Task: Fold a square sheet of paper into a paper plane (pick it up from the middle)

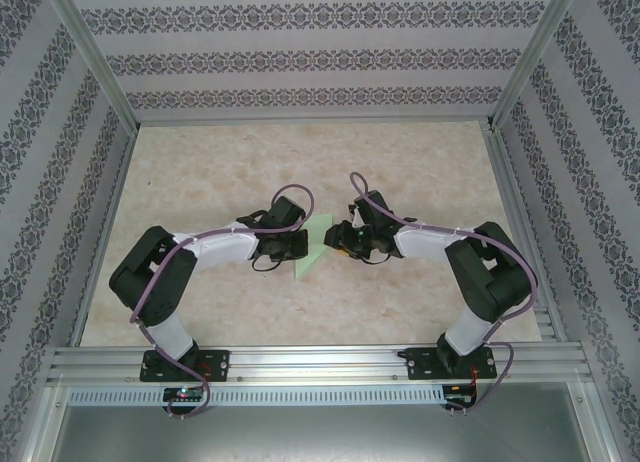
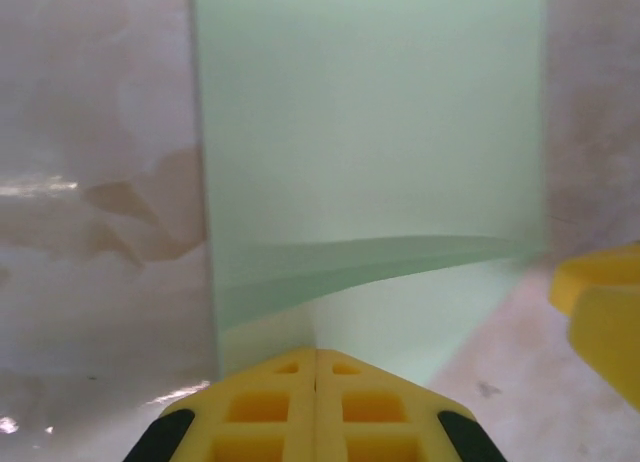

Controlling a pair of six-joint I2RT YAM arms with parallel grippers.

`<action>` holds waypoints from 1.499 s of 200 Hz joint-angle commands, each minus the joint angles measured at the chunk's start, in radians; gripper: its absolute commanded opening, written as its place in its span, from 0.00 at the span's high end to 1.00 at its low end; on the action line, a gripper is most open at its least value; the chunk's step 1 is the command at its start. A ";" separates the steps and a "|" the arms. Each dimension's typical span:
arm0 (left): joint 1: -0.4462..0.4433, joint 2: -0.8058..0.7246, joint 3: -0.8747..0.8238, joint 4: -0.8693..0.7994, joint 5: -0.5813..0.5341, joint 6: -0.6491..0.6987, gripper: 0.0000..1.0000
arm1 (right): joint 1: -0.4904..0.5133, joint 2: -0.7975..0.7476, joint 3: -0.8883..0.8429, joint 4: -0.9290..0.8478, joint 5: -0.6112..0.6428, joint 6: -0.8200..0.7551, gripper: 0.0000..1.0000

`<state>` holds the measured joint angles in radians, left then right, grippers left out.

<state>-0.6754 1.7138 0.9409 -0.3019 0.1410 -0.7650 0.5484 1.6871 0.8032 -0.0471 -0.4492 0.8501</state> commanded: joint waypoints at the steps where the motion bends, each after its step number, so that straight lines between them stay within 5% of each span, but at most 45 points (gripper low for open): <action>1: -0.003 0.030 0.018 -0.055 -0.057 0.016 0.97 | 0.007 0.036 0.019 0.038 0.001 0.038 0.58; 160: -0.001 0.028 0.018 -0.053 -0.030 0.034 0.96 | 0.010 0.125 0.065 0.112 -0.091 0.072 0.70; 230: 0.003 -0.054 0.019 -0.028 -0.024 0.081 0.83 | 0.007 0.167 0.059 0.206 -0.149 0.123 0.73; 300: 0.011 -0.156 -0.028 0.027 0.005 0.147 0.65 | 0.007 0.076 0.017 0.190 -0.058 0.152 0.94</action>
<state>-0.6743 1.6299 0.9382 -0.3275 0.1219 -0.6773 0.5499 1.8442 0.8413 0.1352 -0.5720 0.9863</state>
